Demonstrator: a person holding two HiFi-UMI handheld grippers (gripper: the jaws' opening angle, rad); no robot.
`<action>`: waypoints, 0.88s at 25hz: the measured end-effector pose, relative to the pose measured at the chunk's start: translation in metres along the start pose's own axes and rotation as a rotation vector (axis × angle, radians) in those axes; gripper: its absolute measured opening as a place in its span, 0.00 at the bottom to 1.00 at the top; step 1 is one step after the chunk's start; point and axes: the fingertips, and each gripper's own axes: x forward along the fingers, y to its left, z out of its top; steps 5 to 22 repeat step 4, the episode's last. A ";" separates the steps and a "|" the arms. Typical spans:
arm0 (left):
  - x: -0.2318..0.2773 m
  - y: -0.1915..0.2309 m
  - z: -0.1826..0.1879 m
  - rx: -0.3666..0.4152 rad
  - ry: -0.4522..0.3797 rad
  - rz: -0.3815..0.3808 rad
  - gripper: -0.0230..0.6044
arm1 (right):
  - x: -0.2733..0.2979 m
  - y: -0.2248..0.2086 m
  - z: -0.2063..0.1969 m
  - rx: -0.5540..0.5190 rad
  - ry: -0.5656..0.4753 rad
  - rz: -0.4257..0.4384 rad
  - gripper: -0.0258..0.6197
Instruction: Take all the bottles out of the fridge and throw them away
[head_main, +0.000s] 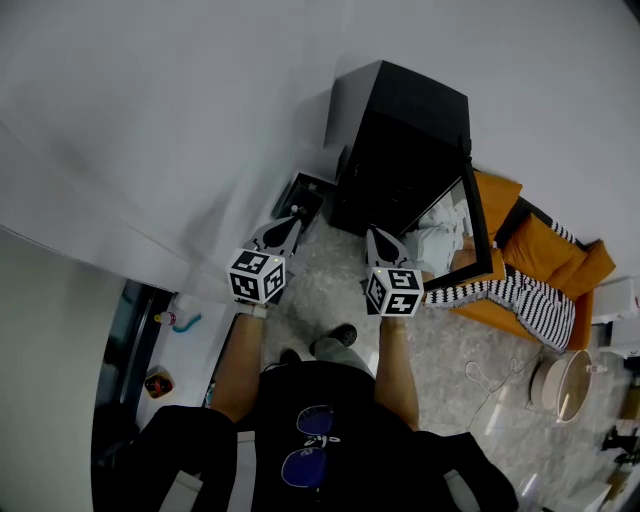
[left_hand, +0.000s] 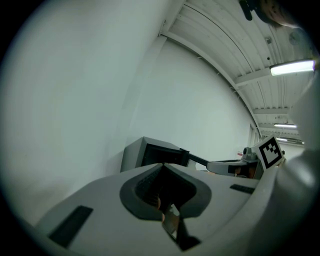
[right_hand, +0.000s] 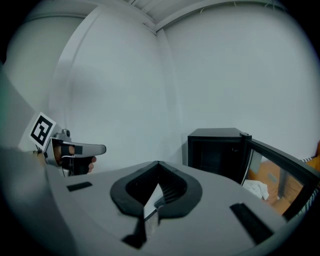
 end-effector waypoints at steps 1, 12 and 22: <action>0.000 0.000 0.000 -0.001 -0.001 0.000 0.04 | 0.000 0.001 0.000 -0.003 0.000 0.001 0.05; -0.001 -0.001 0.000 -0.002 -0.003 0.000 0.04 | -0.001 0.001 0.000 -0.011 -0.002 0.003 0.05; -0.001 -0.001 0.000 -0.002 -0.003 0.000 0.04 | -0.001 0.001 0.000 -0.011 -0.002 0.003 0.05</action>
